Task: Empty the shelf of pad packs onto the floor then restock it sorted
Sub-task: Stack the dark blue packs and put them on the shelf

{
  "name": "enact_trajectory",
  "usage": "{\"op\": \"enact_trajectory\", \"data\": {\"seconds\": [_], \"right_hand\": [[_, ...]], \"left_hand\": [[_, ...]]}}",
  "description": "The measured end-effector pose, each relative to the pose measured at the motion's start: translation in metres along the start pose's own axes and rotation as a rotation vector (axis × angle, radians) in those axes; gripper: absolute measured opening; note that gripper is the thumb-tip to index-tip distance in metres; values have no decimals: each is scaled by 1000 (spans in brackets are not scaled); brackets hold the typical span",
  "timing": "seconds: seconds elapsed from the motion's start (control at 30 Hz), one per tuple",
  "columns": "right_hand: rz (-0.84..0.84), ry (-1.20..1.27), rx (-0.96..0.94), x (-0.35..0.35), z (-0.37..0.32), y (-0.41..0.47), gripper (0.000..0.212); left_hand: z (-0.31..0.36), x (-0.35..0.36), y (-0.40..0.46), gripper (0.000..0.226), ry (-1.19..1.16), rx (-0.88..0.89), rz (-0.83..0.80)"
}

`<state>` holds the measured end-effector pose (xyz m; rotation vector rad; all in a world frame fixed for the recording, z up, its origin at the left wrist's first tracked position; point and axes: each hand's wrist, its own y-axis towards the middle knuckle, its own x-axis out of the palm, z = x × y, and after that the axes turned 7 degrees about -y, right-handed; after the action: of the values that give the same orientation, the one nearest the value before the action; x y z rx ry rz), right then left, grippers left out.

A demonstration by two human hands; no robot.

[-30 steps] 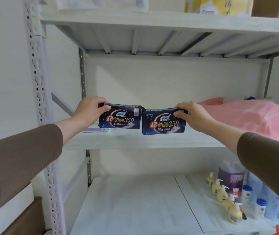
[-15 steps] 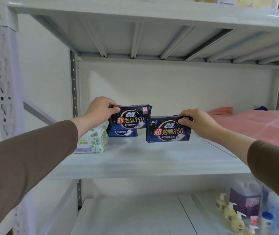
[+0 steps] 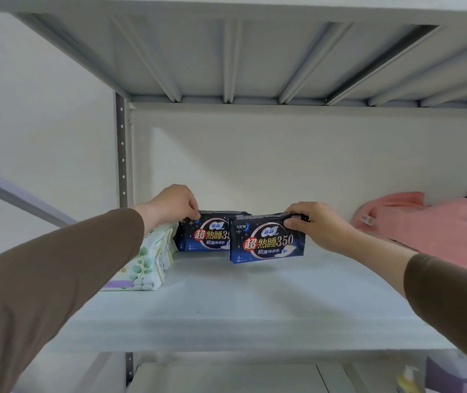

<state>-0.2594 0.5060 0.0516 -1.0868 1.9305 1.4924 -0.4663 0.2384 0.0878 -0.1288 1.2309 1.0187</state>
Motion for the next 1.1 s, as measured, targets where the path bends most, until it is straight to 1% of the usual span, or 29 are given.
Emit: {"op": "enact_trajectory", "data": {"seconds": [0.17,0.3,0.47,0.6,0.77,0.9,0.97,1.03,1.1], "right_hand": [[-1,3,7,14,1,16,9],[-32,-8,8,27,-4,25,8],[-72,-47,2,48,-17,35,8],[-104,-54,16,65,-27,44,10],[-108,-24,57,85,-38,60,7],[-97,15,84,98,-48,75,4],[-81,39,109,106,-51,82,8],[-78,80,147,114,-52,85,19],[-75,97,177,119,-51,87,24]], "left_hand": [[-18,3,13,4,63,0,-81],[-33,1,19,6,62,11,-59],[-45,1,28,17,115,28,-37],[-48,4,30,13,75,14,-16],[-53,2,35,5,23,-58,-56],[-59,-2,39,4,-57,-54,-86],[-62,-3,40,5,-96,-50,-110],[-64,-5,41,7,-125,-53,-122],[-65,-7,41,12,-139,-57,-122]]}}
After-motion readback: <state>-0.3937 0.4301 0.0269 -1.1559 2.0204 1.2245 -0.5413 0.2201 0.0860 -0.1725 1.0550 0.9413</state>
